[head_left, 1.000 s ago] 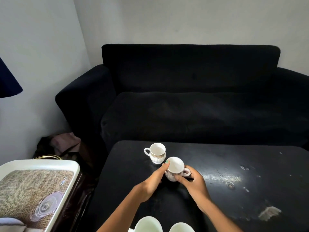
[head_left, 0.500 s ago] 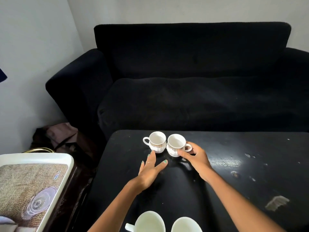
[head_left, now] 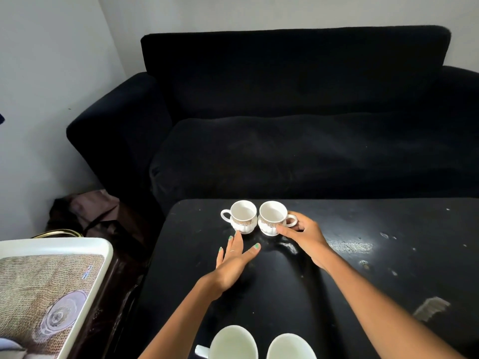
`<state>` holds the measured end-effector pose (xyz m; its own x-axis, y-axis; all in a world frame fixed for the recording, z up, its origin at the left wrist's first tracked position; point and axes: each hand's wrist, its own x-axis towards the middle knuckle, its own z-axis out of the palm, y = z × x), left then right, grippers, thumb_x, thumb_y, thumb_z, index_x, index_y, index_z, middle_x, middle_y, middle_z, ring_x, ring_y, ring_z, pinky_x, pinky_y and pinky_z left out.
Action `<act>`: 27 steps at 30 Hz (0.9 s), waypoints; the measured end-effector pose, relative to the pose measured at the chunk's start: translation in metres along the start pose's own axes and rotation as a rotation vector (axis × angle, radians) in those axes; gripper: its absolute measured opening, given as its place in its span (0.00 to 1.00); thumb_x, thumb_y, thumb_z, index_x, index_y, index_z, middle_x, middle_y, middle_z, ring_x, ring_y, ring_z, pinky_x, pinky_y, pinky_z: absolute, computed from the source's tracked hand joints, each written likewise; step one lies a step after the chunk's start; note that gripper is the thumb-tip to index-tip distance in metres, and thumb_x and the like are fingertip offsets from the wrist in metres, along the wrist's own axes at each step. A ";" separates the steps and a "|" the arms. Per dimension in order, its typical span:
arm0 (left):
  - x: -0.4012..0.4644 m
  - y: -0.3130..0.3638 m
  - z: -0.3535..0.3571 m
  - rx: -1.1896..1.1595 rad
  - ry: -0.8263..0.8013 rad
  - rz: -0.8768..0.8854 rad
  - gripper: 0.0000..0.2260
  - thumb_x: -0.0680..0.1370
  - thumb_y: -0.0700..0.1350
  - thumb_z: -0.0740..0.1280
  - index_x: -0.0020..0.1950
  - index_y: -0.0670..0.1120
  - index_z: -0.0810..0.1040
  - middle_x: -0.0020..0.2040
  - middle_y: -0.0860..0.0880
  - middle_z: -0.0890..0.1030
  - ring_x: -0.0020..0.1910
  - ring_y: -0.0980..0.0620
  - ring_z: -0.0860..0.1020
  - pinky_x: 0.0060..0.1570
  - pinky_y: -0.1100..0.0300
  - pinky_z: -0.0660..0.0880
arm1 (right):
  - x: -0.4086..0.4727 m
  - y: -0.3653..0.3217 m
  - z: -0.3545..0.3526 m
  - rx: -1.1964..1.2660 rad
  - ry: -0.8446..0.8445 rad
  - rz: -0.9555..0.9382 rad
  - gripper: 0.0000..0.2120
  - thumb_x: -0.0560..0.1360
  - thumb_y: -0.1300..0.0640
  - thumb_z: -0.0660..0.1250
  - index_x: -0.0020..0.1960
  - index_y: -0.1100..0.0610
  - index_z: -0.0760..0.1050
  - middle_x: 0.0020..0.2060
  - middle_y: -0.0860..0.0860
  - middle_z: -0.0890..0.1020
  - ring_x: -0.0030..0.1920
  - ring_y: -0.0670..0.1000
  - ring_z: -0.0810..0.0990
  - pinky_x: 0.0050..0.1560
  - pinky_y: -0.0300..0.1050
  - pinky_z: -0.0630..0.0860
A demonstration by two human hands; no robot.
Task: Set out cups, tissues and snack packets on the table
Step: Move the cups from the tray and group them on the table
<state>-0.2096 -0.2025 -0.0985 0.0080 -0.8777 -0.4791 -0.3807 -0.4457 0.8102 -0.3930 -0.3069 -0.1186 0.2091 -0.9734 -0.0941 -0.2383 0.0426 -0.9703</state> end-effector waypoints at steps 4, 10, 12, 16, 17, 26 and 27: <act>-0.007 0.001 -0.005 -0.059 -0.012 -0.030 0.32 0.77 0.67 0.53 0.76 0.63 0.40 0.77 0.58 0.38 0.75 0.51 0.32 0.73 0.45 0.37 | -0.008 -0.003 -0.001 0.021 0.062 0.069 0.32 0.66 0.55 0.77 0.67 0.51 0.70 0.54 0.48 0.81 0.52 0.51 0.79 0.55 0.47 0.78; -0.036 -0.013 -0.014 -0.226 0.105 0.018 0.25 0.80 0.60 0.56 0.76 0.58 0.57 0.77 0.57 0.56 0.77 0.54 0.50 0.76 0.50 0.47 | -0.047 0.002 -0.003 0.028 0.236 0.135 0.23 0.71 0.54 0.72 0.64 0.57 0.71 0.60 0.51 0.76 0.58 0.49 0.73 0.58 0.42 0.69; -0.050 -0.020 -0.014 -0.302 0.159 0.055 0.20 0.81 0.54 0.58 0.72 0.53 0.68 0.72 0.57 0.67 0.71 0.59 0.63 0.72 0.61 0.56 | -0.066 0.002 -0.005 0.024 0.219 0.139 0.15 0.75 0.56 0.69 0.59 0.58 0.75 0.59 0.53 0.77 0.58 0.50 0.74 0.58 0.41 0.68; -0.079 -0.038 -0.012 -0.354 0.298 0.107 0.10 0.81 0.44 0.60 0.52 0.51 0.81 0.55 0.55 0.81 0.51 0.65 0.75 0.46 0.77 0.69 | -0.107 -0.002 -0.007 -0.064 0.096 0.146 0.03 0.75 0.61 0.67 0.47 0.56 0.79 0.53 0.53 0.81 0.55 0.51 0.77 0.53 0.38 0.68; -0.087 -0.044 -0.010 -0.364 0.333 0.109 0.10 0.81 0.43 0.60 0.50 0.50 0.82 0.53 0.53 0.82 0.52 0.62 0.77 0.47 0.74 0.70 | -0.117 -0.005 -0.007 -0.091 0.067 0.138 0.04 0.75 0.62 0.67 0.47 0.57 0.80 0.51 0.52 0.81 0.54 0.51 0.78 0.51 0.36 0.69; -0.146 -0.078 0.030 -0.426 0.567 0.036 0.08 0.79 0.41 0.63 0.55 0.49 0.79 0.57 0.45 0.81 0.58 0.50 0.76 0.63 0.58 0.66 | -0.211 -0.034 0.044 -0.710 0.033 -0.307 0.11 0.72 0.50 0.69 0.54 0.46 0.78 0.54 0.36 0.74 0.59 0.41 0.64 0.57 0.41 0.65; -0.154 -0.078 0.035 -0.440 0.568 0.034 0.10 0.80 0.42 0.63 0.60 0.48 0.77 0.61 0.45 0.79 0.60 0.51 0.74 0.63 0.59 0.64 | -0.220 -0.039 0.049 -0.797 0.067 -0.394 0.13 0.68 0.46 0.72 0.52 0.45 0.79 0.52 0.35 0.76 0.58 0.41 0.65 0.54 0.42 0.66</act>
<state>-0.2135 -0.0268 -0.0998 0.5284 -0.7948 -0.2984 0.0178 -0.3410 0.9399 -0.3834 -0.0833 -0.0707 0.3650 -0.8966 0.2507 -0.7551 -0.4426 -0.4837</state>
